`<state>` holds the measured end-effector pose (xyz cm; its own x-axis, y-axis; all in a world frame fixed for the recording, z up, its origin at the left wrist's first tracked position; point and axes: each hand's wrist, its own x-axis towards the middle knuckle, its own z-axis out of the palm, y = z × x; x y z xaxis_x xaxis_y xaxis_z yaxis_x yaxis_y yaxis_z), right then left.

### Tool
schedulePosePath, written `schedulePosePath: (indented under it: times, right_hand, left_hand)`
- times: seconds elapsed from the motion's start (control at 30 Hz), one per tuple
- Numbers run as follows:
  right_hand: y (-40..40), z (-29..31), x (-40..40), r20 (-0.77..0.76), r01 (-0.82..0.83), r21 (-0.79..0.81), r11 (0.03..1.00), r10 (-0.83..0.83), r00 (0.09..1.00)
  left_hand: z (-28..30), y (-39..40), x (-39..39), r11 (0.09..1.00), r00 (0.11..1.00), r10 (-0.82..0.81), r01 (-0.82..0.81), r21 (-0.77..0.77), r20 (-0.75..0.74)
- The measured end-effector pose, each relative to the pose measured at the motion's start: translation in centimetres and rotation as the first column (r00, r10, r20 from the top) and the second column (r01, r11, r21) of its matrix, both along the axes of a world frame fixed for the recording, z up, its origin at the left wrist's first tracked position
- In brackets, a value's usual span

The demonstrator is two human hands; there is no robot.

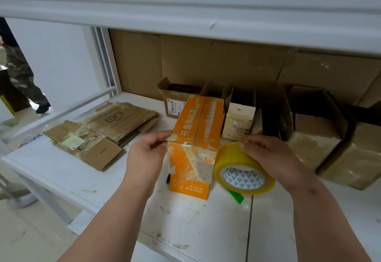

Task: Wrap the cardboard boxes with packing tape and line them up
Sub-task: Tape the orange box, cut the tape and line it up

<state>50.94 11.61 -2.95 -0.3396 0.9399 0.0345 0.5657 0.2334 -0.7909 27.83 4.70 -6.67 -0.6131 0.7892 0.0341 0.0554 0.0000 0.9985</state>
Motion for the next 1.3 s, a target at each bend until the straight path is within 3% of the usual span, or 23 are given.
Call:
schedulePosePath:
  times: [0.2,0.3,0.37,0.53,0.73,0.8,0.9,0.97,1.17,1.3]
  right_hand:
    - [-0.5,-0.3,-0.5,-0.025,0.028,0.015,1.000,-0.027,0.999]
    - [-1.1,-0.4,-1.0,-0.028,0.027,0.016,1.000,-0.026,0.999]
    - [-1.6,-0.4,-1.2,-0.033,0.026,0.022,0.999,-0.026,0.999]
    - [-2.1,-0.9,-1.3,-0.089,0.058,0.012,0.998,-0.057,0.994]
    - [-2.4,-1.6,-1.2,-0.147,0.105,-0.006,0.994,-0.105,0.984]
    - [-2.5,-1.9,-1.2,-0.158,0.109,-0.010,0.994,-0.109,0.981]
    - [-2.6,-2.4,-1.6,-0.190,0.109,-0.026,0.994,-0.112,0.975]
    - [-2.6,-2.8,-2.0,-0.194,0.093,-0.024,0.995,-0.096,0.976]
    - [-3.3,-4.7,-3.4,-0.192,0.047,-0.056,0.997,-0.057,0.980]
    - [-3.7,-4.8,-3.9,-0.281,-0.006,-0.142,0.990,-0.034,0.959]
  left_hand:
    - [1.0,-0.6,0.8,0.998,0.991,-0.043,0.049,-0.045,0.126]
    - [2.3,0.1,1.2,0.991,0.994,-0.031,0.018,-0.133,-0.100]
    - [2.7,0.8,1.4,0.985,0.992,-0.012,-0.010,-0.170,-0.127]
    - [2.2,1.9,1.8,0.995,0.984,0.058,-0.044,-0.086,0.169]
    - [0.1,1.4,2.1,0.988,0.955,0.130,-0.146,0.042,0.265]
    - [-1.0,0.8,2.1,0.991,0.974,0.092,-0.109,0.071,0.207]
    - [-2.8,-0.1,1.8,0.998,0.999,-0.009,0.012,0.062,-0.046]
    - [-3.4,-0.1,1.0,0.997,0.992,-0.034,0.042,0.061,-0.123]
    - [-4.0,0.4,-2.1,0.998,0.992,-0.065,0.067,0.019,-0.108]
    - [-3.9,0.3,-2.3,0.997,0.977,-0.050,0.060,0.042,-0.206]
